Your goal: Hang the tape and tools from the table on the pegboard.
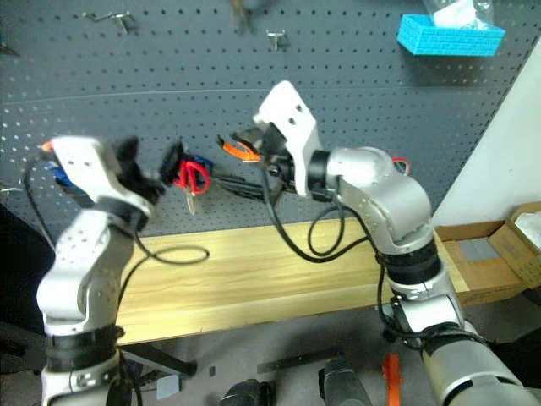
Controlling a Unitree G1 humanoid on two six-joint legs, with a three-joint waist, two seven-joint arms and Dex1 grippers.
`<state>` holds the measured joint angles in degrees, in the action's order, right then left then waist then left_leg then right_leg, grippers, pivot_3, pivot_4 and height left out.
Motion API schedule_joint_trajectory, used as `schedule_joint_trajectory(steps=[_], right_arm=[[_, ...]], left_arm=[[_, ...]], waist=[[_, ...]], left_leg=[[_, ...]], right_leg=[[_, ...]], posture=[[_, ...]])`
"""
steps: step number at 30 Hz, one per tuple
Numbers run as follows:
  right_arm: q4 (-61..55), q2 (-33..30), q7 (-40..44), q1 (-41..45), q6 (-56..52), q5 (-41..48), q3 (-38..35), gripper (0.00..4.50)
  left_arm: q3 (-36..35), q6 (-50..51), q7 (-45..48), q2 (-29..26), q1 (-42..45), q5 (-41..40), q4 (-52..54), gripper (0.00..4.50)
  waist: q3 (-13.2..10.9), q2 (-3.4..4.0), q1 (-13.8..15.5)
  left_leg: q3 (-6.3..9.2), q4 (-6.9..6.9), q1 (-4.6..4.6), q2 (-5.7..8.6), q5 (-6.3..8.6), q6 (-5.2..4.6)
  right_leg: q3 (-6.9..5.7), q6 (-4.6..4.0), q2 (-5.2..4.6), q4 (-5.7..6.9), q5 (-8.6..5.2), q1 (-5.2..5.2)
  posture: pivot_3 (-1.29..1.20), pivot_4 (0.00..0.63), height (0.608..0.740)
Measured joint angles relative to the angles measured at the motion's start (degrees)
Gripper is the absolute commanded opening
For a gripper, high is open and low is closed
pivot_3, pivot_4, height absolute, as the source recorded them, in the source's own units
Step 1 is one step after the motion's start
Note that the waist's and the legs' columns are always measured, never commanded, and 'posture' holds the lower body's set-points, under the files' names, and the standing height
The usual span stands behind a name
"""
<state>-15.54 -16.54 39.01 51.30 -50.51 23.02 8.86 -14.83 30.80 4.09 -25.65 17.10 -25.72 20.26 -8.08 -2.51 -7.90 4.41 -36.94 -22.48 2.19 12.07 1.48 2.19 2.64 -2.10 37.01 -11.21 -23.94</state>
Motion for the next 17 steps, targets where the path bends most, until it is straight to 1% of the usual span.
schedule_joint_trajectory(steps=[2, 3, 5, 8, 12, 14, 15, 17], right_arm=[[-2.3, -1.8, -1.7, -5.9, 0.2, -1.0, 0.1, 4.5], [-2.6, -2.3, -2.8, -8.3, 0.3, -1.7, 0.1, 4.5], [-3.2, -2.6, -5.0, -13.9, 2.3, -3.9, 0.6, 4.5], [-2.8, -2.8, -8.5, -25.5, 10.7, -9.2, 3.8, 4.5], [5.3, -0.9, -13.9, -37.1, 23.9, -16.1, 5.9, 4.5], [10.3, -0.1, -15.9, -39.8, 29.3, -17.8, 5.7, 4.5], [14.8, 1.3, -18.0, -41.1, 33.6, -18.5, 4.3, 4.5], [19.5, 2.6, -20.4, -41.8, 37.5, -19.1, 2.4, 4.5]], left_arm=[[-0.1, 0.2, -0.4, 0.4, -3.2, 1.1, 0.1, 3.87], [-0.2, 0.1, -0.4, 0.8, -4.0, 1.3, 0.1, 3.87], [-0.2, -0.5, 0.2, 1.3, -5.6, 2.0, 0.0, 3.87], [0.4, -4.2, 1.9, 2.8, -9.1, 3.8, -1.5, 3.87], [3.9, -9.0, 4.5, 3.5, -13.0, 8.7, -6.8, 3.87], [4.7, -10.9, 4.9, 4.3, -14.1, 10.3, -8.8, 3.87], [5.1, -12.7, 5.1, 5.2, -14.5, 11.2, -10.7, 3.87], [5.6, -14.7, 5.5, 5.8, -15.4, 12.3, -12.4, 3.87]], waist=[[0.1, 0.03, 0.3], [0.1, 0.04, 0.5], [0.3, 0.03, 0.8], [1.0, 0.09, 1.6], [1.4, 0.17, 2.3], [1.5, 0.18, 2.4], [1.5, 0.16, 2.4], [1.6, 0.17, 2.3]], left_leg=[[-0.04, 0.03, 0.39, 0.0, 0.0, 0.01], [-0.08, 0.05, 0.51, 0.0, 0.01, 0.02], [-0.15, 0.06, 0.62, -0.03, 0.01, 0.02], [-0.31, 0.13, 0.63, -0.02, 0.08, 0.12], [-0.47, 0.12, 0.63, 0.01, 0.1, 0.1], [-0.51, 0.07, 0.67, -0.01, 0.1, 0.1], [-0.52, 0.06, 0.71, -0.02, 0.1, 0.1], [-0.53, 0.04, 0.73, -0.07, 0.1, 0.1]], right_leg=[[0.0, -0.07, 0.0, -0.05, -0.04, 0.38], [0.02, -0.34, -0.01, -0.1, -0.2, 0.51], [0.06, -0.37, -0.01, -0.13, -0.23, 0.62], [0.13, -0.29, -0.03, -0.18, -0.28, 0.61], [0.17, -0.41, -0.03, -0.21, -0.36, 0.62], [0.2, -0.41, -0.03, -0.2, -0.36, 0.65], [0.19, -0.41, -0.03, -0.2, -0.36, 0.7], [0.2, -0.41, -0.03, -0.2, -0.36, 0.72]], posture=[[-0.04, 0.052, 0.74], [-0.04, 0.049, 0.74], [-0.04, 0.045, 0.74], [-0.05, 0.038, 0.74], [-0.07, 0.034, 0.74], [-0.08, 0.032, 0.74], [-0.08, 0.031, 0.74], [-0.08, 0.03, 0.74]])
